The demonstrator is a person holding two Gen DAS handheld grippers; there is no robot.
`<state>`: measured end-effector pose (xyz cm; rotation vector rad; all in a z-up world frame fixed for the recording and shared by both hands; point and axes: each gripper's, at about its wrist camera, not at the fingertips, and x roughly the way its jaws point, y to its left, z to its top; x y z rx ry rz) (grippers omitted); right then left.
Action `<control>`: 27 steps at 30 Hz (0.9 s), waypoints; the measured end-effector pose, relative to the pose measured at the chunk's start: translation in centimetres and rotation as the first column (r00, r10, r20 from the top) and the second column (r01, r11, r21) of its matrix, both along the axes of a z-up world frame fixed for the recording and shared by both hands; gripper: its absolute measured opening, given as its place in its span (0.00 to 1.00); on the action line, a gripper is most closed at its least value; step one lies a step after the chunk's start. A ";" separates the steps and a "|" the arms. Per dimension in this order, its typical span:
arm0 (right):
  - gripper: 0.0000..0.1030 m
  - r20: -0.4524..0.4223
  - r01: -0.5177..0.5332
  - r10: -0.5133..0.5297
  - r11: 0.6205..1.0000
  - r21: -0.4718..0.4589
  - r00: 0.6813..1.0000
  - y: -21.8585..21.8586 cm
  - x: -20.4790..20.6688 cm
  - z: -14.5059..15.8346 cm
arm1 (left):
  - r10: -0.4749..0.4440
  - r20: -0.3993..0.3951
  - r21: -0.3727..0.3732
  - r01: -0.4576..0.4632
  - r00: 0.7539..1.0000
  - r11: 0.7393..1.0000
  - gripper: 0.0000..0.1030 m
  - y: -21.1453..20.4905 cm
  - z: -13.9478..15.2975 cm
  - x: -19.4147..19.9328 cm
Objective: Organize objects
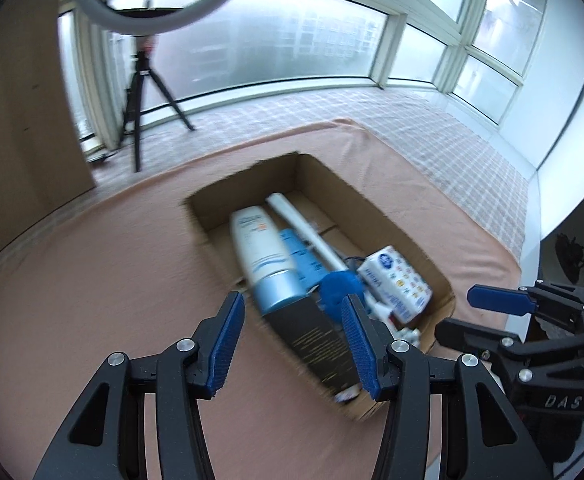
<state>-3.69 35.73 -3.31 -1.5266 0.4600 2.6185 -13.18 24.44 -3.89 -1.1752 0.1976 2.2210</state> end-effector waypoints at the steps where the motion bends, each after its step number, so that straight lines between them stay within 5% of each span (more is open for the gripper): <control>1: 0.53 -0.003 -0.008 0.008 1.000 0.002 1.000 -0.5 0.0 0.1 | 0.012 0.000 0.002 -0.012 1.000 1.000 0.53 -0.7 0.2 0.2; 20: 0.53 -0.040 -0.163 0.165 0.986 0.037 0.986 -10.6 -1.3 1.8 | 0.241 -0.003 0.009 -0.241 0.971 0.971 0.53 -15.2 2.4 4.8; 27: 0.53 -0.047 -0.219 0.221 0.975 0.050 0.974 -14.8 -1.6 1.7 | 0.335 -0.017 -0.008 -0.335 0.942 0.942 0.53 -19.7 2.5 6.3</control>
